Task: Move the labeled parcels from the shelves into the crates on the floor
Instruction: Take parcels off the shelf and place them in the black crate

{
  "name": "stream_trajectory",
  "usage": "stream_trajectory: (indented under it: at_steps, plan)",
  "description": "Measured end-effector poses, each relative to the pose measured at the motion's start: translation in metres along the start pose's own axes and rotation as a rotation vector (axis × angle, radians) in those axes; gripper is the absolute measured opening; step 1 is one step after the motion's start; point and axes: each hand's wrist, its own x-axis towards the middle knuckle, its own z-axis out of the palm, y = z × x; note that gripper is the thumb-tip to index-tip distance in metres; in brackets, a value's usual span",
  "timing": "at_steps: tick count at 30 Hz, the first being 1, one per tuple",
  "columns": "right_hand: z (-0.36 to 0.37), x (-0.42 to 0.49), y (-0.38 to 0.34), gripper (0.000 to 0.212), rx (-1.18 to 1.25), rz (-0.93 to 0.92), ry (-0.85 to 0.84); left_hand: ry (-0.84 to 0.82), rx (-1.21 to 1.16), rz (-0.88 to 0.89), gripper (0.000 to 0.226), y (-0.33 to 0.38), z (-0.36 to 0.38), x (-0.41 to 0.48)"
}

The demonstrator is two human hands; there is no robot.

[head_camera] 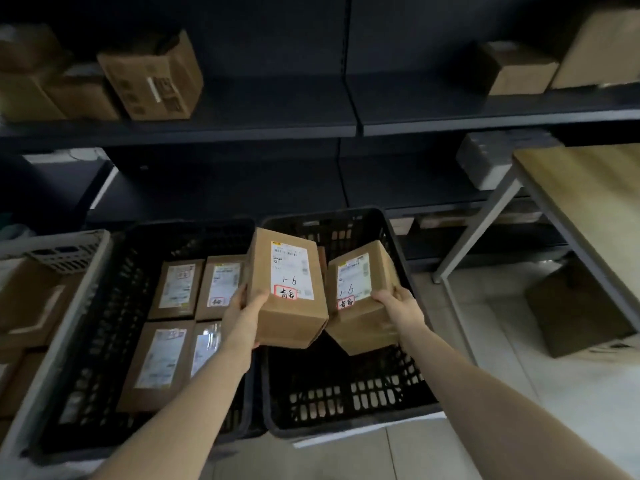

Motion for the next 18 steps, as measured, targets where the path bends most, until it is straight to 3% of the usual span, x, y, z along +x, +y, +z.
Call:
stream_trajectory:
  at_steps: [2,7,12,18]
  plan:
    - [0.007,0.023,-0.004,0.102,-0.029,-0.015,-0.018,-0.003,0.038,0.052,0.062,-0.003,0.017,0.018]
    - [0.028,0.071,-0.019,0.086,-0.054,-0.073,0.003,0.042,0.289,0.266,0.079,-0.008,0.04,0.053]
    - [0.05,0.113,-0.022,0.048,-0.129,-0.122,0.019,-0.014,0.47,0.344,0.077,-0.02,0.053,0.092]
    - [0.053,0.14,-0.019,0.053,-0.295,-0.092,-0.047,-0.03,0.652,0.389,0.071,-0.025,0.065,0.109]
